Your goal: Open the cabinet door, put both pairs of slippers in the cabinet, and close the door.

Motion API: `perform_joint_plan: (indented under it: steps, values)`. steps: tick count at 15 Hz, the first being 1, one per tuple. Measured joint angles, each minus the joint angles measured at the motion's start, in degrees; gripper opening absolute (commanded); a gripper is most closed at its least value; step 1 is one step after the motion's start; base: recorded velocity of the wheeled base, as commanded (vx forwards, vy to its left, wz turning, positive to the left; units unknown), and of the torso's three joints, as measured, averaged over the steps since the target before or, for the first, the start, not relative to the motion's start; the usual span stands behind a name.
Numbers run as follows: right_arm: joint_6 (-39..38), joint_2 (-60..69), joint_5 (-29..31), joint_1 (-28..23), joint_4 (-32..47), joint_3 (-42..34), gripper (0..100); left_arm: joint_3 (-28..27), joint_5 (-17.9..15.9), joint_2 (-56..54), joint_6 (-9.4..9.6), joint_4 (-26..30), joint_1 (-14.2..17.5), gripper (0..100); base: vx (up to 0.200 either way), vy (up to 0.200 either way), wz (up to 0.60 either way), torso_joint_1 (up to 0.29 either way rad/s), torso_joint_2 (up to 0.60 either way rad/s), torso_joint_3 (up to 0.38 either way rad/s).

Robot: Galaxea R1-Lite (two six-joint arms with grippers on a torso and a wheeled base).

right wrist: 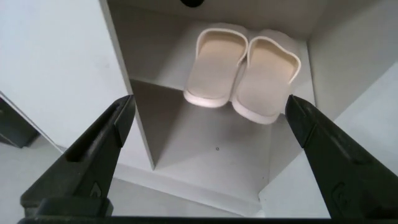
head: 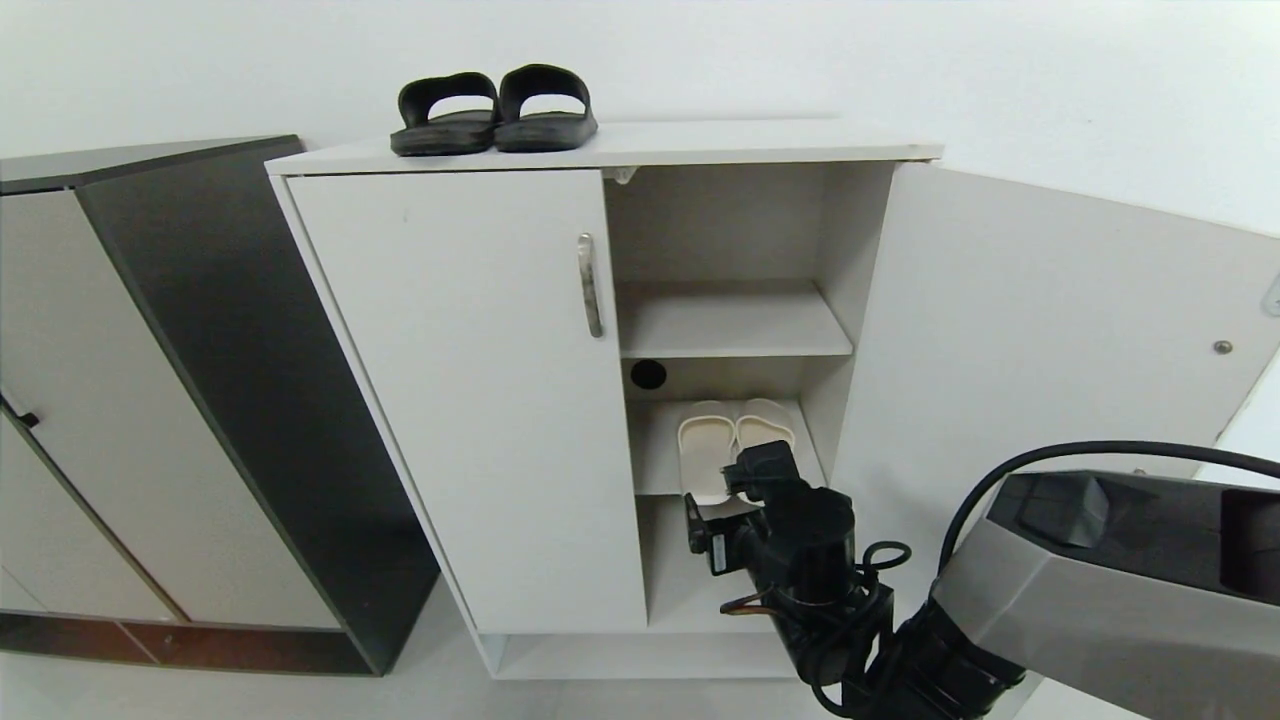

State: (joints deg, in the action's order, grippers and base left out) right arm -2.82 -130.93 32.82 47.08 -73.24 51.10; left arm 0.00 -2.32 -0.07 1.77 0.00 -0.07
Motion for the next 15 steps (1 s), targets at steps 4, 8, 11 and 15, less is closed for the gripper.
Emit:
perform_joint_plan:
  steps: [4, 8, 11, 15]
  values:
    - [0.11, -0.11, 0.02, -0.09, -0.30, -0.17, 100, 0.00, 0.02, 0.00, 0.00, 0.00, 0.05, 0, 0.000, 0.200, 0.00, 0.007, 0.00, 0.001]
    - [0.11, -0.16, 0.02, 0.07, -1.16, -0.26, 100, 0.00, 0.02, 0.00, 0.00, 0.00, 0.00, 0, 0.000, 0.200, 0.00, 0.001, 0.00, 0.003]
    - [0.09, -0.17, -0.11, 0.00, -1.21, -0.48, 100, 0.00, 0.02, 0.00, 0.00, 0.00, -0.02, 0, 0.000, 0.200, 0.00, 0.004, 0.00, 0.001]
    - [0.09, -0.27, -1.10, -0.33, -1.18, -0.98, 100, 0.00, 0.05, 0.00, -0.05, 0.00, -0.02, 0, 0.000, 0.150, 0.00, 0.004, 0.00, 0.001]
